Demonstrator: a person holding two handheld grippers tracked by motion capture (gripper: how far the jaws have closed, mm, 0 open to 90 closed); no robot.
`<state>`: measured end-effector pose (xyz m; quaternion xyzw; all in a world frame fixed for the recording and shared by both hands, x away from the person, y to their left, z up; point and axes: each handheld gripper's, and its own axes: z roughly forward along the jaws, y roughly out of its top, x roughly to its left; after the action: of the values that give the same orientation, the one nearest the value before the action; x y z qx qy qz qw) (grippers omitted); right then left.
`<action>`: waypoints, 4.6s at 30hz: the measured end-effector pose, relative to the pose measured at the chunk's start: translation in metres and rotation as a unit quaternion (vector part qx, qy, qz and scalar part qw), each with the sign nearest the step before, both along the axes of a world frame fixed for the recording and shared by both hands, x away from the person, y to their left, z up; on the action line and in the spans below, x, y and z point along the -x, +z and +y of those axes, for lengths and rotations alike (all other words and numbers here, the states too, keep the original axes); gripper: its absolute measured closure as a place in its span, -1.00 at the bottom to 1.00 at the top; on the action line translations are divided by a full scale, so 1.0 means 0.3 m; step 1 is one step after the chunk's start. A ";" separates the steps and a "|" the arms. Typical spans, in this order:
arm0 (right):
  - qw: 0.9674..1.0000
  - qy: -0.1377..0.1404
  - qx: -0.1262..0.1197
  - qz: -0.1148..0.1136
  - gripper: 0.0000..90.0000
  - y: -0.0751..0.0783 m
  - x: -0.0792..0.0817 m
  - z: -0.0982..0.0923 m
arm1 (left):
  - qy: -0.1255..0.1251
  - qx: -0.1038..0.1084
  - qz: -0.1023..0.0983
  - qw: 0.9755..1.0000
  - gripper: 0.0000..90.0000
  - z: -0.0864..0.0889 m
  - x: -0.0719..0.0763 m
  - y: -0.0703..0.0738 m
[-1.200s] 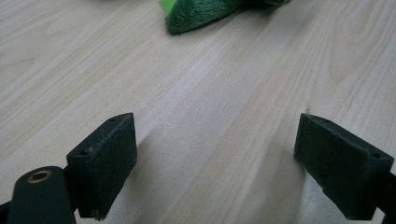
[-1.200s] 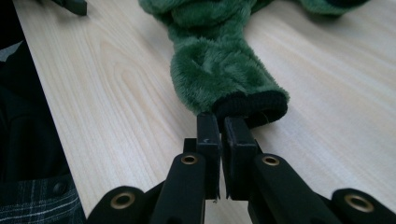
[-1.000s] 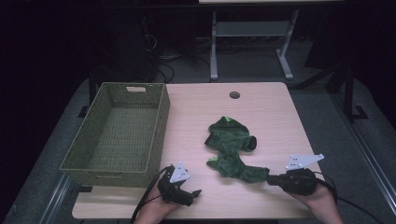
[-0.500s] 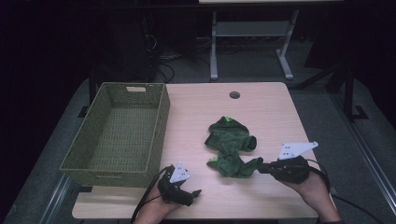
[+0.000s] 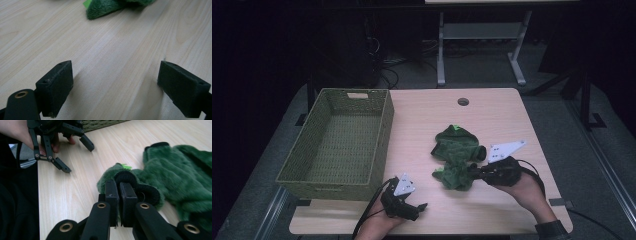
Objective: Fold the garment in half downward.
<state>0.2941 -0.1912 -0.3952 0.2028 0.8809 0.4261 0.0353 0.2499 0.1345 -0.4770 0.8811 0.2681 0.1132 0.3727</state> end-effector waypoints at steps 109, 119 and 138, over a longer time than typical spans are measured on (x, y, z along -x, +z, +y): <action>0.981 -0.195 -0.002 -0.014 0.29 -0.034 -0.356 -0.069 | 0.006 0.018 -0.013 1.000 0.02 -0.191 -0.501 0.193; 0.976 -0.217 -0.001 0.021 0.27 -0.121 -0.430 -0.088 | 0.036 0.011 0.001 0.999 0.14 -0.212 -0.661 0.154; 0.973 -0.219 0.044 0.057 0.61 -0.247 -0.486 -0.069 | -0.001 -0.001 0.051 0.999 0.36 -0.267 -0.736 0.042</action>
<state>0.4400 -0.2118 -0.4693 0.4132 0.8336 0.3563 0.0867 0.4708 0.0545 -0.4644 0.8865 0.2852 0.0681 0.3581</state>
